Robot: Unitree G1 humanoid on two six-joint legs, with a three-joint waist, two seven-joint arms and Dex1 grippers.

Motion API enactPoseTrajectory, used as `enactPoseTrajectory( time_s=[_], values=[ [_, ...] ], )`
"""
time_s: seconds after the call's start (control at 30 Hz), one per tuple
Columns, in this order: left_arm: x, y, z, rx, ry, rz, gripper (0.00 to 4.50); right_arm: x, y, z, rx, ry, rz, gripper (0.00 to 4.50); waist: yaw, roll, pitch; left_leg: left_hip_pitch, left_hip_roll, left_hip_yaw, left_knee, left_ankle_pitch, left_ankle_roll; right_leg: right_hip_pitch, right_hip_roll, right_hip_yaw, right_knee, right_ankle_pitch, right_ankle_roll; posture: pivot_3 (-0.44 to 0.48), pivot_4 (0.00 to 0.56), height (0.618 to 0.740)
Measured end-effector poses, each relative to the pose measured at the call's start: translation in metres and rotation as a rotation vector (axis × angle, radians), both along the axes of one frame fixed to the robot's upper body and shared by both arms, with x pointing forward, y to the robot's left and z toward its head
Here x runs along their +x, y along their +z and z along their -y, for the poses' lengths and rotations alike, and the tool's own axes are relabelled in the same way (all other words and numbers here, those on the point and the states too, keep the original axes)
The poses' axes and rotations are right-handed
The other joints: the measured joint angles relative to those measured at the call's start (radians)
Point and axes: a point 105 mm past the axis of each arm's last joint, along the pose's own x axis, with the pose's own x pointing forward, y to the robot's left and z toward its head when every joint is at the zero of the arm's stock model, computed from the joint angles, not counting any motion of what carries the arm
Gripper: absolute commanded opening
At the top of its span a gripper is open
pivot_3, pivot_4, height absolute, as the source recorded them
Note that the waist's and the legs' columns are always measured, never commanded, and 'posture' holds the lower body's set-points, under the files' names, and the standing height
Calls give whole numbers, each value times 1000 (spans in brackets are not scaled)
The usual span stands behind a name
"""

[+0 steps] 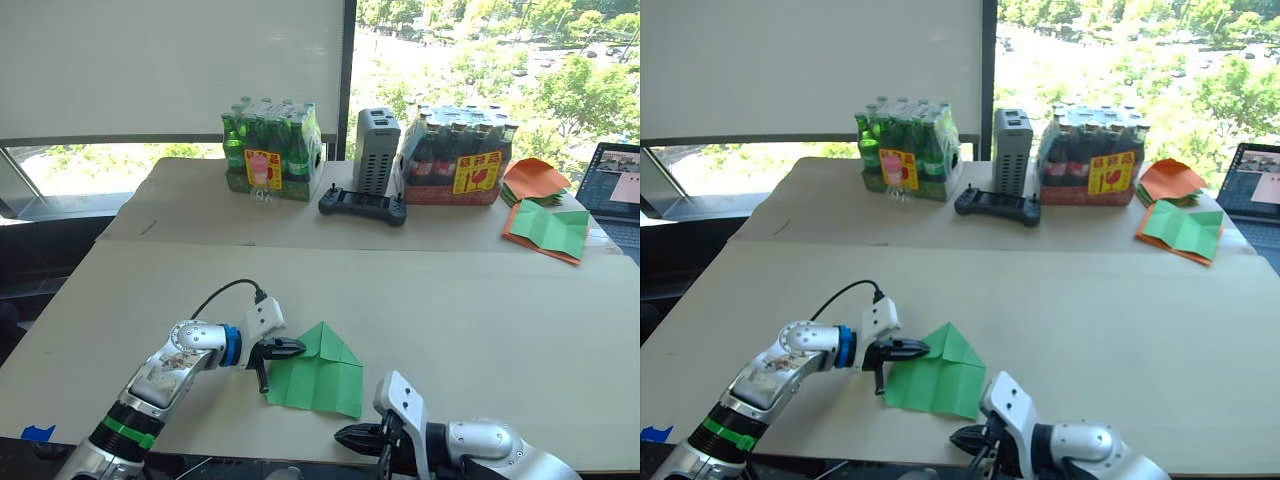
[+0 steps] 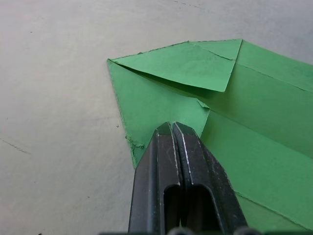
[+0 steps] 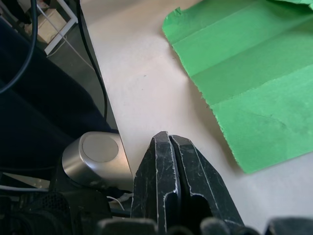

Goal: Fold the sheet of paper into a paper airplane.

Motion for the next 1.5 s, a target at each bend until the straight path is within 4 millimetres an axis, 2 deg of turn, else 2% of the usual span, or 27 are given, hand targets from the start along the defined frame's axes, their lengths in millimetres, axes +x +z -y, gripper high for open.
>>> enactPoseTrajectory(
  time_s=[0.3,0.4,0.93,1.1,1.5],
  values=[
    [2,1,1,13,-11,-14,59,13,0,3,-28,-102,113,0,1,0,0,1,0,0,0,0,0,1,0,0,0,0,0,0,150,675],
    [3,1,1,15,-15,-17,59,24,1,13,-49,-164,146,0,1,0,0,2,0,0,0,0,0,1,1,0,0,0,0,0,150,675],
    [3,1,0,18,-21,-16,59,40,4,22,-52,-232,189,0,1,0,0,2,0,0,0,0,0,1,1,0,0,0,0,0,150,675],
    [3,1,0,18,-24,-14,59,52,7,30,-30,-317,206,0,1,0,0,2,0,0,0,0,0,1,1,0,1,0,0,0,150,675],
    [4,2,0,21,-34,-11,59,67,13,22,61,-353,209,0,-1,0,0,2,0,0,0,0,-1,0,1,0,1,0,0,0,150,675]
  ],
)
